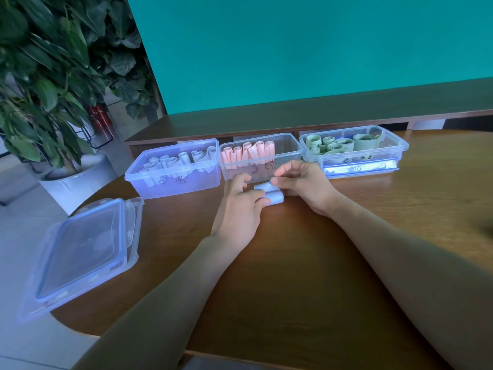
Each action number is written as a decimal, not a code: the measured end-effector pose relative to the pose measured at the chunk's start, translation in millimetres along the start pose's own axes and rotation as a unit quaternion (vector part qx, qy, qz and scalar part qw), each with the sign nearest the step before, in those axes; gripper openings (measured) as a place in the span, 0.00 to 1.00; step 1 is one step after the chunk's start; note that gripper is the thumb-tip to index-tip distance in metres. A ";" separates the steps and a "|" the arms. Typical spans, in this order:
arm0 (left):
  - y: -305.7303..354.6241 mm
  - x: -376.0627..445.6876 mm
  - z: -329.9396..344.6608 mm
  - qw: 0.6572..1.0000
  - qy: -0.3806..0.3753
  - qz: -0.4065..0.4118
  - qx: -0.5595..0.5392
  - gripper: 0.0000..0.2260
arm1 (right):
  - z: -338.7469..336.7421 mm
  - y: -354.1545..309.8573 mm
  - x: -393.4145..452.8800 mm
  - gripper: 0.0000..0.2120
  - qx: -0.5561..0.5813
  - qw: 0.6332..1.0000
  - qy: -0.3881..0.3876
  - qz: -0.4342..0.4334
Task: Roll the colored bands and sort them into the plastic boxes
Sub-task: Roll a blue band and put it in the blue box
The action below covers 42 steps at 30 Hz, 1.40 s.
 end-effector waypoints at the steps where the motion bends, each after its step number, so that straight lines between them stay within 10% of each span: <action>1: -0.3 2.1 0.0 1.000 -0.004 -0.007 -0.007 0.10 | 0.4 -0.2 -0.2 0.06 -0.003 1.000 -0.005 0.000; 12: -8.8 10.7 10.6 0.979 -0.095 -0.082 -0.163 0.26 | 5.5 1.4 -2.3 0.05 -0.027 0.997 -0.073 0.017; 16: -12.5 16.1 17.3 0.979 -0.132 -0.066 -0.141 0.17 | 5.5 -2.1 -7.7 0.06 -0.069 0.994 -0.090 0.005; 25: -21.5 22.1 16.7 0.977 -0.082 -0.082 -0.181 0.04 | 6.1 -7.3 -17.1 0.13 -0.127 0.987 -0.099 -0.012; 42: -37.9 -1.3 -19.4 0.962 0.003 -0.073 -0.264 0.12 | 38.3 -40.0 -32.5 0.10 -0.234 0.959 -0.105 -0.116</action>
Point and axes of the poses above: each hand's wrist, its own x-axis towards the middle knuckle, its own z-axis out of the palm, y = z × x, the point moved 7 cm from there along x, towards the middle knuckle
